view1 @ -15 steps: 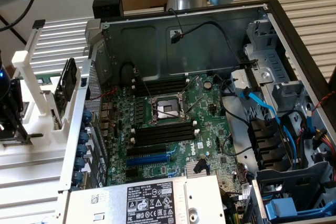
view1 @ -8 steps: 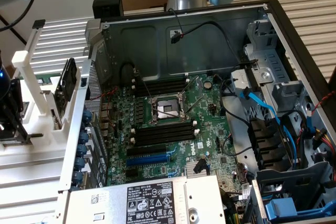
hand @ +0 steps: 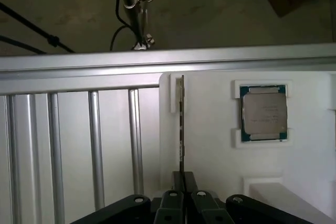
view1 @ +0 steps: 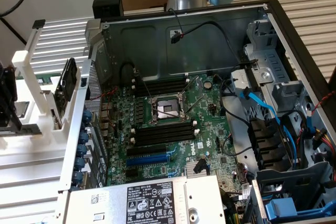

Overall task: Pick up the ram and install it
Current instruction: 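Pick up the ram and move it above insertion slot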

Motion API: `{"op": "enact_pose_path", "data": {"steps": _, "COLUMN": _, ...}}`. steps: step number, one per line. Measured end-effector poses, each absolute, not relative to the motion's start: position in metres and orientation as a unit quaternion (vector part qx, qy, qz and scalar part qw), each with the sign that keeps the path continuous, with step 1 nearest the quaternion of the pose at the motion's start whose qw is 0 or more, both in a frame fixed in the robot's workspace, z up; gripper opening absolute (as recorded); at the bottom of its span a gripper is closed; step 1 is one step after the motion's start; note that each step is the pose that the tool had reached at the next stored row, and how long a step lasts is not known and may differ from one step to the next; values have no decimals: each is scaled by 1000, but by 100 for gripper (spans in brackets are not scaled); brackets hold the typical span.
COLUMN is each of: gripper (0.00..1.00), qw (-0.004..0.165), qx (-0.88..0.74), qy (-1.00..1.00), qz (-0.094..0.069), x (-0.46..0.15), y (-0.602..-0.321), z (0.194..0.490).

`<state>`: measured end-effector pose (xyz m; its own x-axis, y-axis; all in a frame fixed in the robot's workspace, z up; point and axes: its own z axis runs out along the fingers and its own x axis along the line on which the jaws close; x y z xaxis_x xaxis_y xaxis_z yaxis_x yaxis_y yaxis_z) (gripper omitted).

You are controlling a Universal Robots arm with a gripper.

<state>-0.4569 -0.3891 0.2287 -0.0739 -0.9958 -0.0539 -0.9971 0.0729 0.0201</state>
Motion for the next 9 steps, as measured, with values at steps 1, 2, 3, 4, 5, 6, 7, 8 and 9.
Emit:
{"op": "enact_pose_path", "data": {"steps": 1, "gripper": 12, "qw": 13, "qx": -680, "qy": 732, "qz": 26, "x": -457, "y": -389, "z": 233}}
{"op": "enact_pose_path", "data": {"steps": 2, "gripper": 12, "qw": 13, "qx": -680, "qy": 732, "qz": 26, "x": -457, "y": -389, "z": 237}}
{"op": "enact_pose_path", "data": {"steps": 3, "gripper": 12, "qw": 13, "qx": -680, "qy": 733, "qz": 25, "x": -457, "y": -389, "z": 246}}
{"op": "enact_pose_path", "data": {"steps": 4, "gripper": 12, "qw": 12, "qx": -679, "qy": 733, "qz": 25, "x": -458, "y": -389, "z": 265}}
{"op": "enact_pose_path", "data": {"steps": 5, "gripper": 12, "qw": 12, "qx": -679, "qy": 733, "qz": 25, "x": -458, "y": -389, "z": 269}}
{"op": "enact_pose_path", "data": {"steps": 6, "gripper": 12, "qw": 12, "qx": -679, "qy": 733, "qz": 24, "x": -458, "y": -389, "z": 273}}
{"op": "enact_pose_path", "data": {"steps": 7, "gripper": 12, "qw": 12, "qx": -679, "qy": 733, "qz": 24, "x": -458, "y": -389, "z": 277}}
{"op": "enact_pose_path", "data": {"steps": 8, "gripper": 12, "qw": 12, "qx": -679, "qy": 734, "qz": 24, "x": -458, "y": -389, "z": 280}}
{"op": "enact_pose_path", "data": {"steps": 9, "gripper": 12, "qw": 11, "qx": -679, "qy": 734, "qz": 24, "x": -458, "y": -389, "z": 289}}
